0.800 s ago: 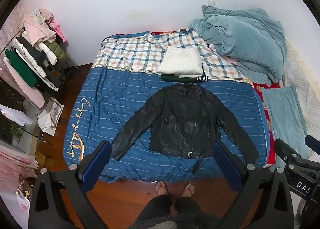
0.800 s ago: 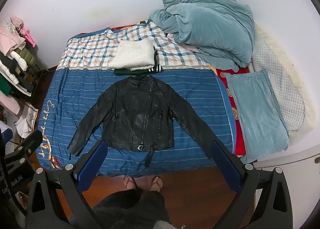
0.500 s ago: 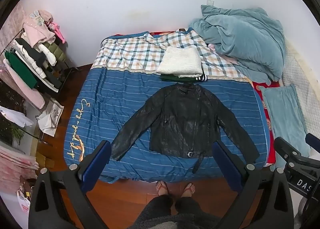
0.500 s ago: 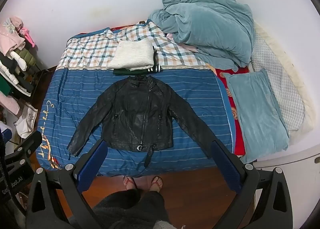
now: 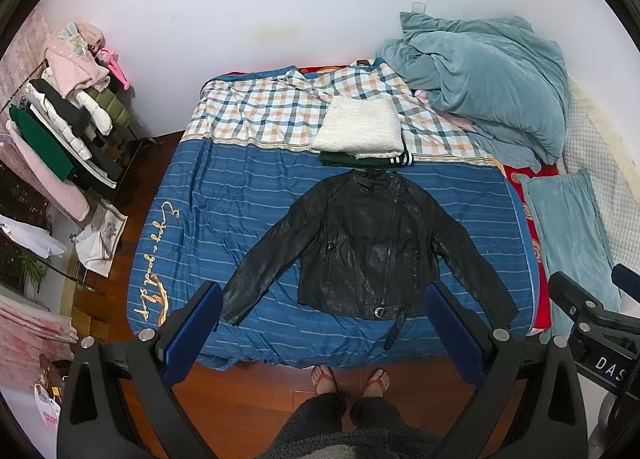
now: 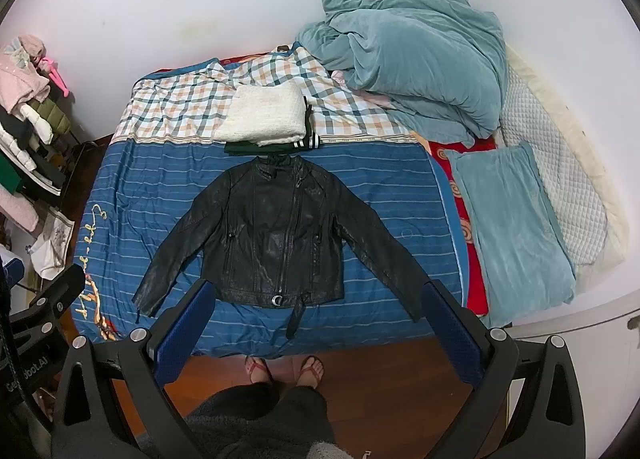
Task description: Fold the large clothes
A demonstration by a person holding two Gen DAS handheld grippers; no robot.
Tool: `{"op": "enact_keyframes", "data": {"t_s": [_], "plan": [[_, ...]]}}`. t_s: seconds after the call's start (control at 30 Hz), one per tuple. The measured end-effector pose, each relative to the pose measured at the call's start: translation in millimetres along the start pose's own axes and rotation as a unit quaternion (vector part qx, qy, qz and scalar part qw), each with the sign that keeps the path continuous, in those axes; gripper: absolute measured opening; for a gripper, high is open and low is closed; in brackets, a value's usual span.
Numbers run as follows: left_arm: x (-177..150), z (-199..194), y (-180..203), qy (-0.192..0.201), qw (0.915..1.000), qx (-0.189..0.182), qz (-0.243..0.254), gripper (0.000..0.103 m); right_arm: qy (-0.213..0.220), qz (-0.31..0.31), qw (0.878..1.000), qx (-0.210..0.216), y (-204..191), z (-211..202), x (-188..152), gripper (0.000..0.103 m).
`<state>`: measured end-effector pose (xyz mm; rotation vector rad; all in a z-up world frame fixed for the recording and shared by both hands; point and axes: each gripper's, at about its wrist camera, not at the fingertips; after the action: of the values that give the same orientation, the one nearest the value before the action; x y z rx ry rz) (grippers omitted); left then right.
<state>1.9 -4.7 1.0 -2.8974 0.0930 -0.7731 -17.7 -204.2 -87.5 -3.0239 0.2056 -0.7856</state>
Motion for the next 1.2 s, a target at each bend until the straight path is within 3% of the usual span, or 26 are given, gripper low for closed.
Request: {"op": "enact_keyframes", "data": {"t_s": [1.2], "plan": [[16.5,-4.3,5.5,0.000,1.0000,-0.006,0.004,0.103,0.001,-0.002,1.000,-0.003,4.1,-1.9,12.9,0.103]]}}
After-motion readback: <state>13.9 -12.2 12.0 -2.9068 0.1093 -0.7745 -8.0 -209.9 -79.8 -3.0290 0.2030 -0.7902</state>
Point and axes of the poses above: each gripper's, at about its wrist camera, not at the fingertips, and z roughly the way its jaws point, y to its right, x to its top, and after that the axes turned 6 degrees about x, right-handed
